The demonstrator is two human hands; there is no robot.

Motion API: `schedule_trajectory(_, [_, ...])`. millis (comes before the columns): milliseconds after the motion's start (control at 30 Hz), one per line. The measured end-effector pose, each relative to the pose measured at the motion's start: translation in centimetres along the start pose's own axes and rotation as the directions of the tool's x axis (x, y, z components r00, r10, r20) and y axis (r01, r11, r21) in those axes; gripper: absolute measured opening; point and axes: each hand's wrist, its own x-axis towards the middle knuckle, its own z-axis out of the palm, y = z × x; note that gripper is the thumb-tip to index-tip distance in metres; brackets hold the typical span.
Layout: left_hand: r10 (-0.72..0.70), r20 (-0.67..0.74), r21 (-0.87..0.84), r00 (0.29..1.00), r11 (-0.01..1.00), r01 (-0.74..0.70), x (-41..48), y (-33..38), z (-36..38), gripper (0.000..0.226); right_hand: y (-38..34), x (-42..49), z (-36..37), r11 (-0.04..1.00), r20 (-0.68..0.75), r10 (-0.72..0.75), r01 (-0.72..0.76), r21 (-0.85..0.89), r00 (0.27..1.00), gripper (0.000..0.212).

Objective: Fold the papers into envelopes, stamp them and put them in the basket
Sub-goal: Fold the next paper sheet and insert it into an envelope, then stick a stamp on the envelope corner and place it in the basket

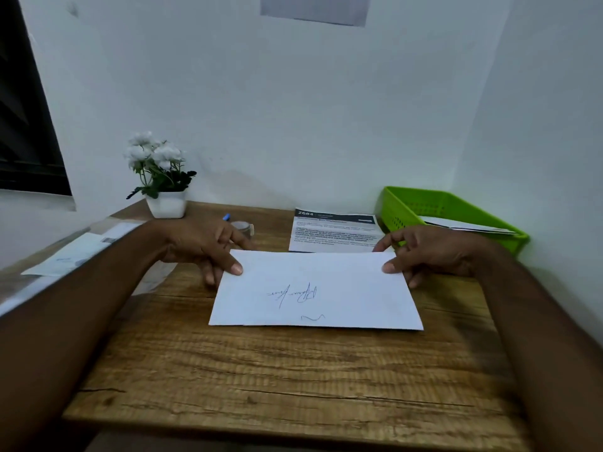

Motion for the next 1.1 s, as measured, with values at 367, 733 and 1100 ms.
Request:
schedule_trajectory(367, [-0.001, 0.049, 0.135, 0.999, 0.991, -0.006, 0.5, -0.4, -0.3, 0.055, 0.1, 0.4, 0.2, 0.925, 0.037, 0.051, -0.033, -0.378, 0.998, 0.015])
schedule_trajectory(733, [0.038, 0.031, 0.325, 0.999, 0.945, -0.046, 0.8, 0.1, 0.1, 0.043, -0.2, 1.1, 0.9, 0.876, 0.076, 0.045, -0.002, -0.483, 0.996, 0.013])
schedule_trajectory(1100, [0.159, -0.121, 0.312, 0.980, 0.943, -0.114, 0.8, 0.2, 0.4, 0.034, -1.4, 2.1, 4.2, 0.887, 0.113, -0.287, 0.309, -0.344, 0.951, 0.017])
